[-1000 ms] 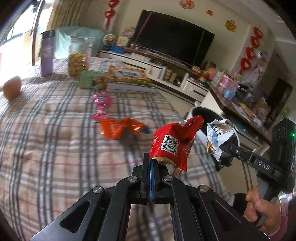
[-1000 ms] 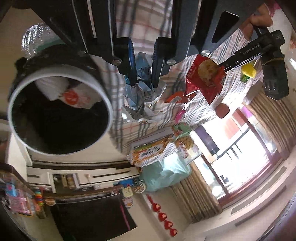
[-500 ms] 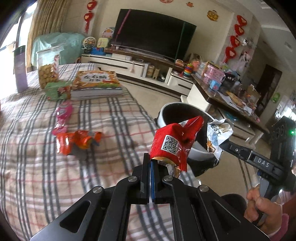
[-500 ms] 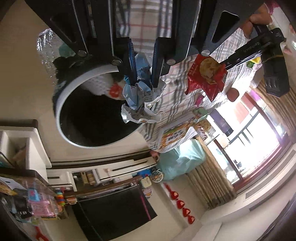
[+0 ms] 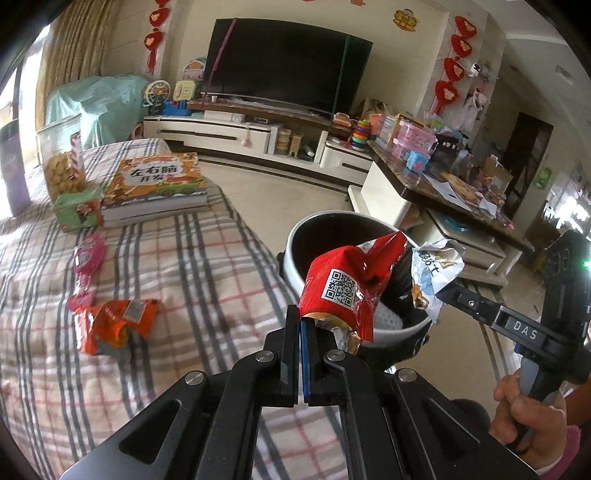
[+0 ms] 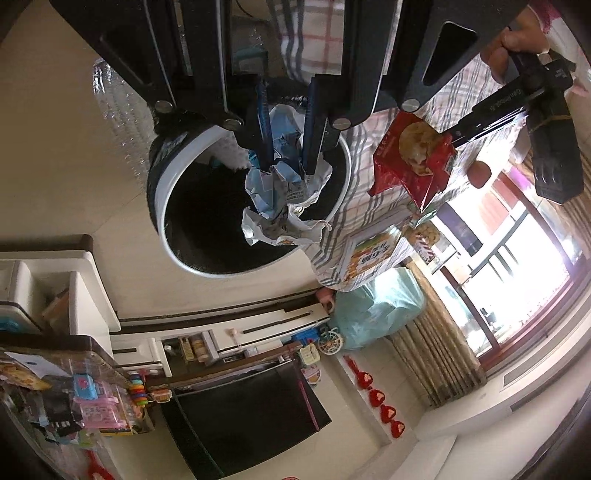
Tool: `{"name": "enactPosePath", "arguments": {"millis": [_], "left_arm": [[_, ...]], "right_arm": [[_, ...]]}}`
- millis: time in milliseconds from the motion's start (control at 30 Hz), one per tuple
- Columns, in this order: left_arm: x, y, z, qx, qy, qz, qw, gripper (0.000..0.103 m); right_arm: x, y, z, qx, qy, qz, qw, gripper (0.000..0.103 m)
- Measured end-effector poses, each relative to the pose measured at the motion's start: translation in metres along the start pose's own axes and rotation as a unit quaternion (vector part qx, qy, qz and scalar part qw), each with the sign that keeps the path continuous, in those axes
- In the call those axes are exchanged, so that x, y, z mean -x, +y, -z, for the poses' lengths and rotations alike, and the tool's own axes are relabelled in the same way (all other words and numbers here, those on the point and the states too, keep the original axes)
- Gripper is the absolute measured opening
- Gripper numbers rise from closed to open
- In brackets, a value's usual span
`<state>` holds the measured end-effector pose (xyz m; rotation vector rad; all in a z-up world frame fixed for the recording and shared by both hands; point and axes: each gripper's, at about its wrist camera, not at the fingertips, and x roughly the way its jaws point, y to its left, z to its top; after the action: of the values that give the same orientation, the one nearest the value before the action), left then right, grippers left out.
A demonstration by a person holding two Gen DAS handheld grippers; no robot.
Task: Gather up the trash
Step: 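Carry the red bag and silver wrapper over the bin and open both tools, then move both tools back toward the orange wrapper and pink candy tube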
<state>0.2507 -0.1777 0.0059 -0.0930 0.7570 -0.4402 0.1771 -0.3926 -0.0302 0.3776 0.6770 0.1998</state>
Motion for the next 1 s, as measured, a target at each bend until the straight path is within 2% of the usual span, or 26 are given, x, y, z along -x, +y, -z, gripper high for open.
{"name": "enactPosePath", "arguments": {"millis": [500, 867, 933, 967, 1000], "left_arm": [[-0.046, -0.016, -0.023, -0.002, 0.019, -0.007, 0.9998, 0.000], [-0.080, -0.032, -0.041, -0.009, 0.037, -0.010, 0.9992, 0.000], [-0.086, -0.034, -0.044, -0.010, 0.044, -0.012, 0.9989, 0.003], [-0.089, -0.035, -0.045, -0.010, 0.049, -0.013, 0.9987, 0.008], [-0.091, -0.035, -0.044, -0.018, 0.051, -0.003, 0.9985, 0.018]], "right_arm": [[-0.018, -0.020, -0.024, -0.004, 0.012, 0.025, 1.000, 0.016], [-0.041, -0.033, -0.041, -0.013, 0.040, 0.031, 0.999, 0.020], [-0.042, -0.035, -0.043, -0.014, 0.040, 0.032, 0.999, 0.020], [-0.042, -0.036, -0.044, -0.015, 0.039, 0.034, 0.999, 0.021], [-0.041, -0.036, -0.045, -0.016, 0.039, 0.035, 0.998, 0.023]]}}
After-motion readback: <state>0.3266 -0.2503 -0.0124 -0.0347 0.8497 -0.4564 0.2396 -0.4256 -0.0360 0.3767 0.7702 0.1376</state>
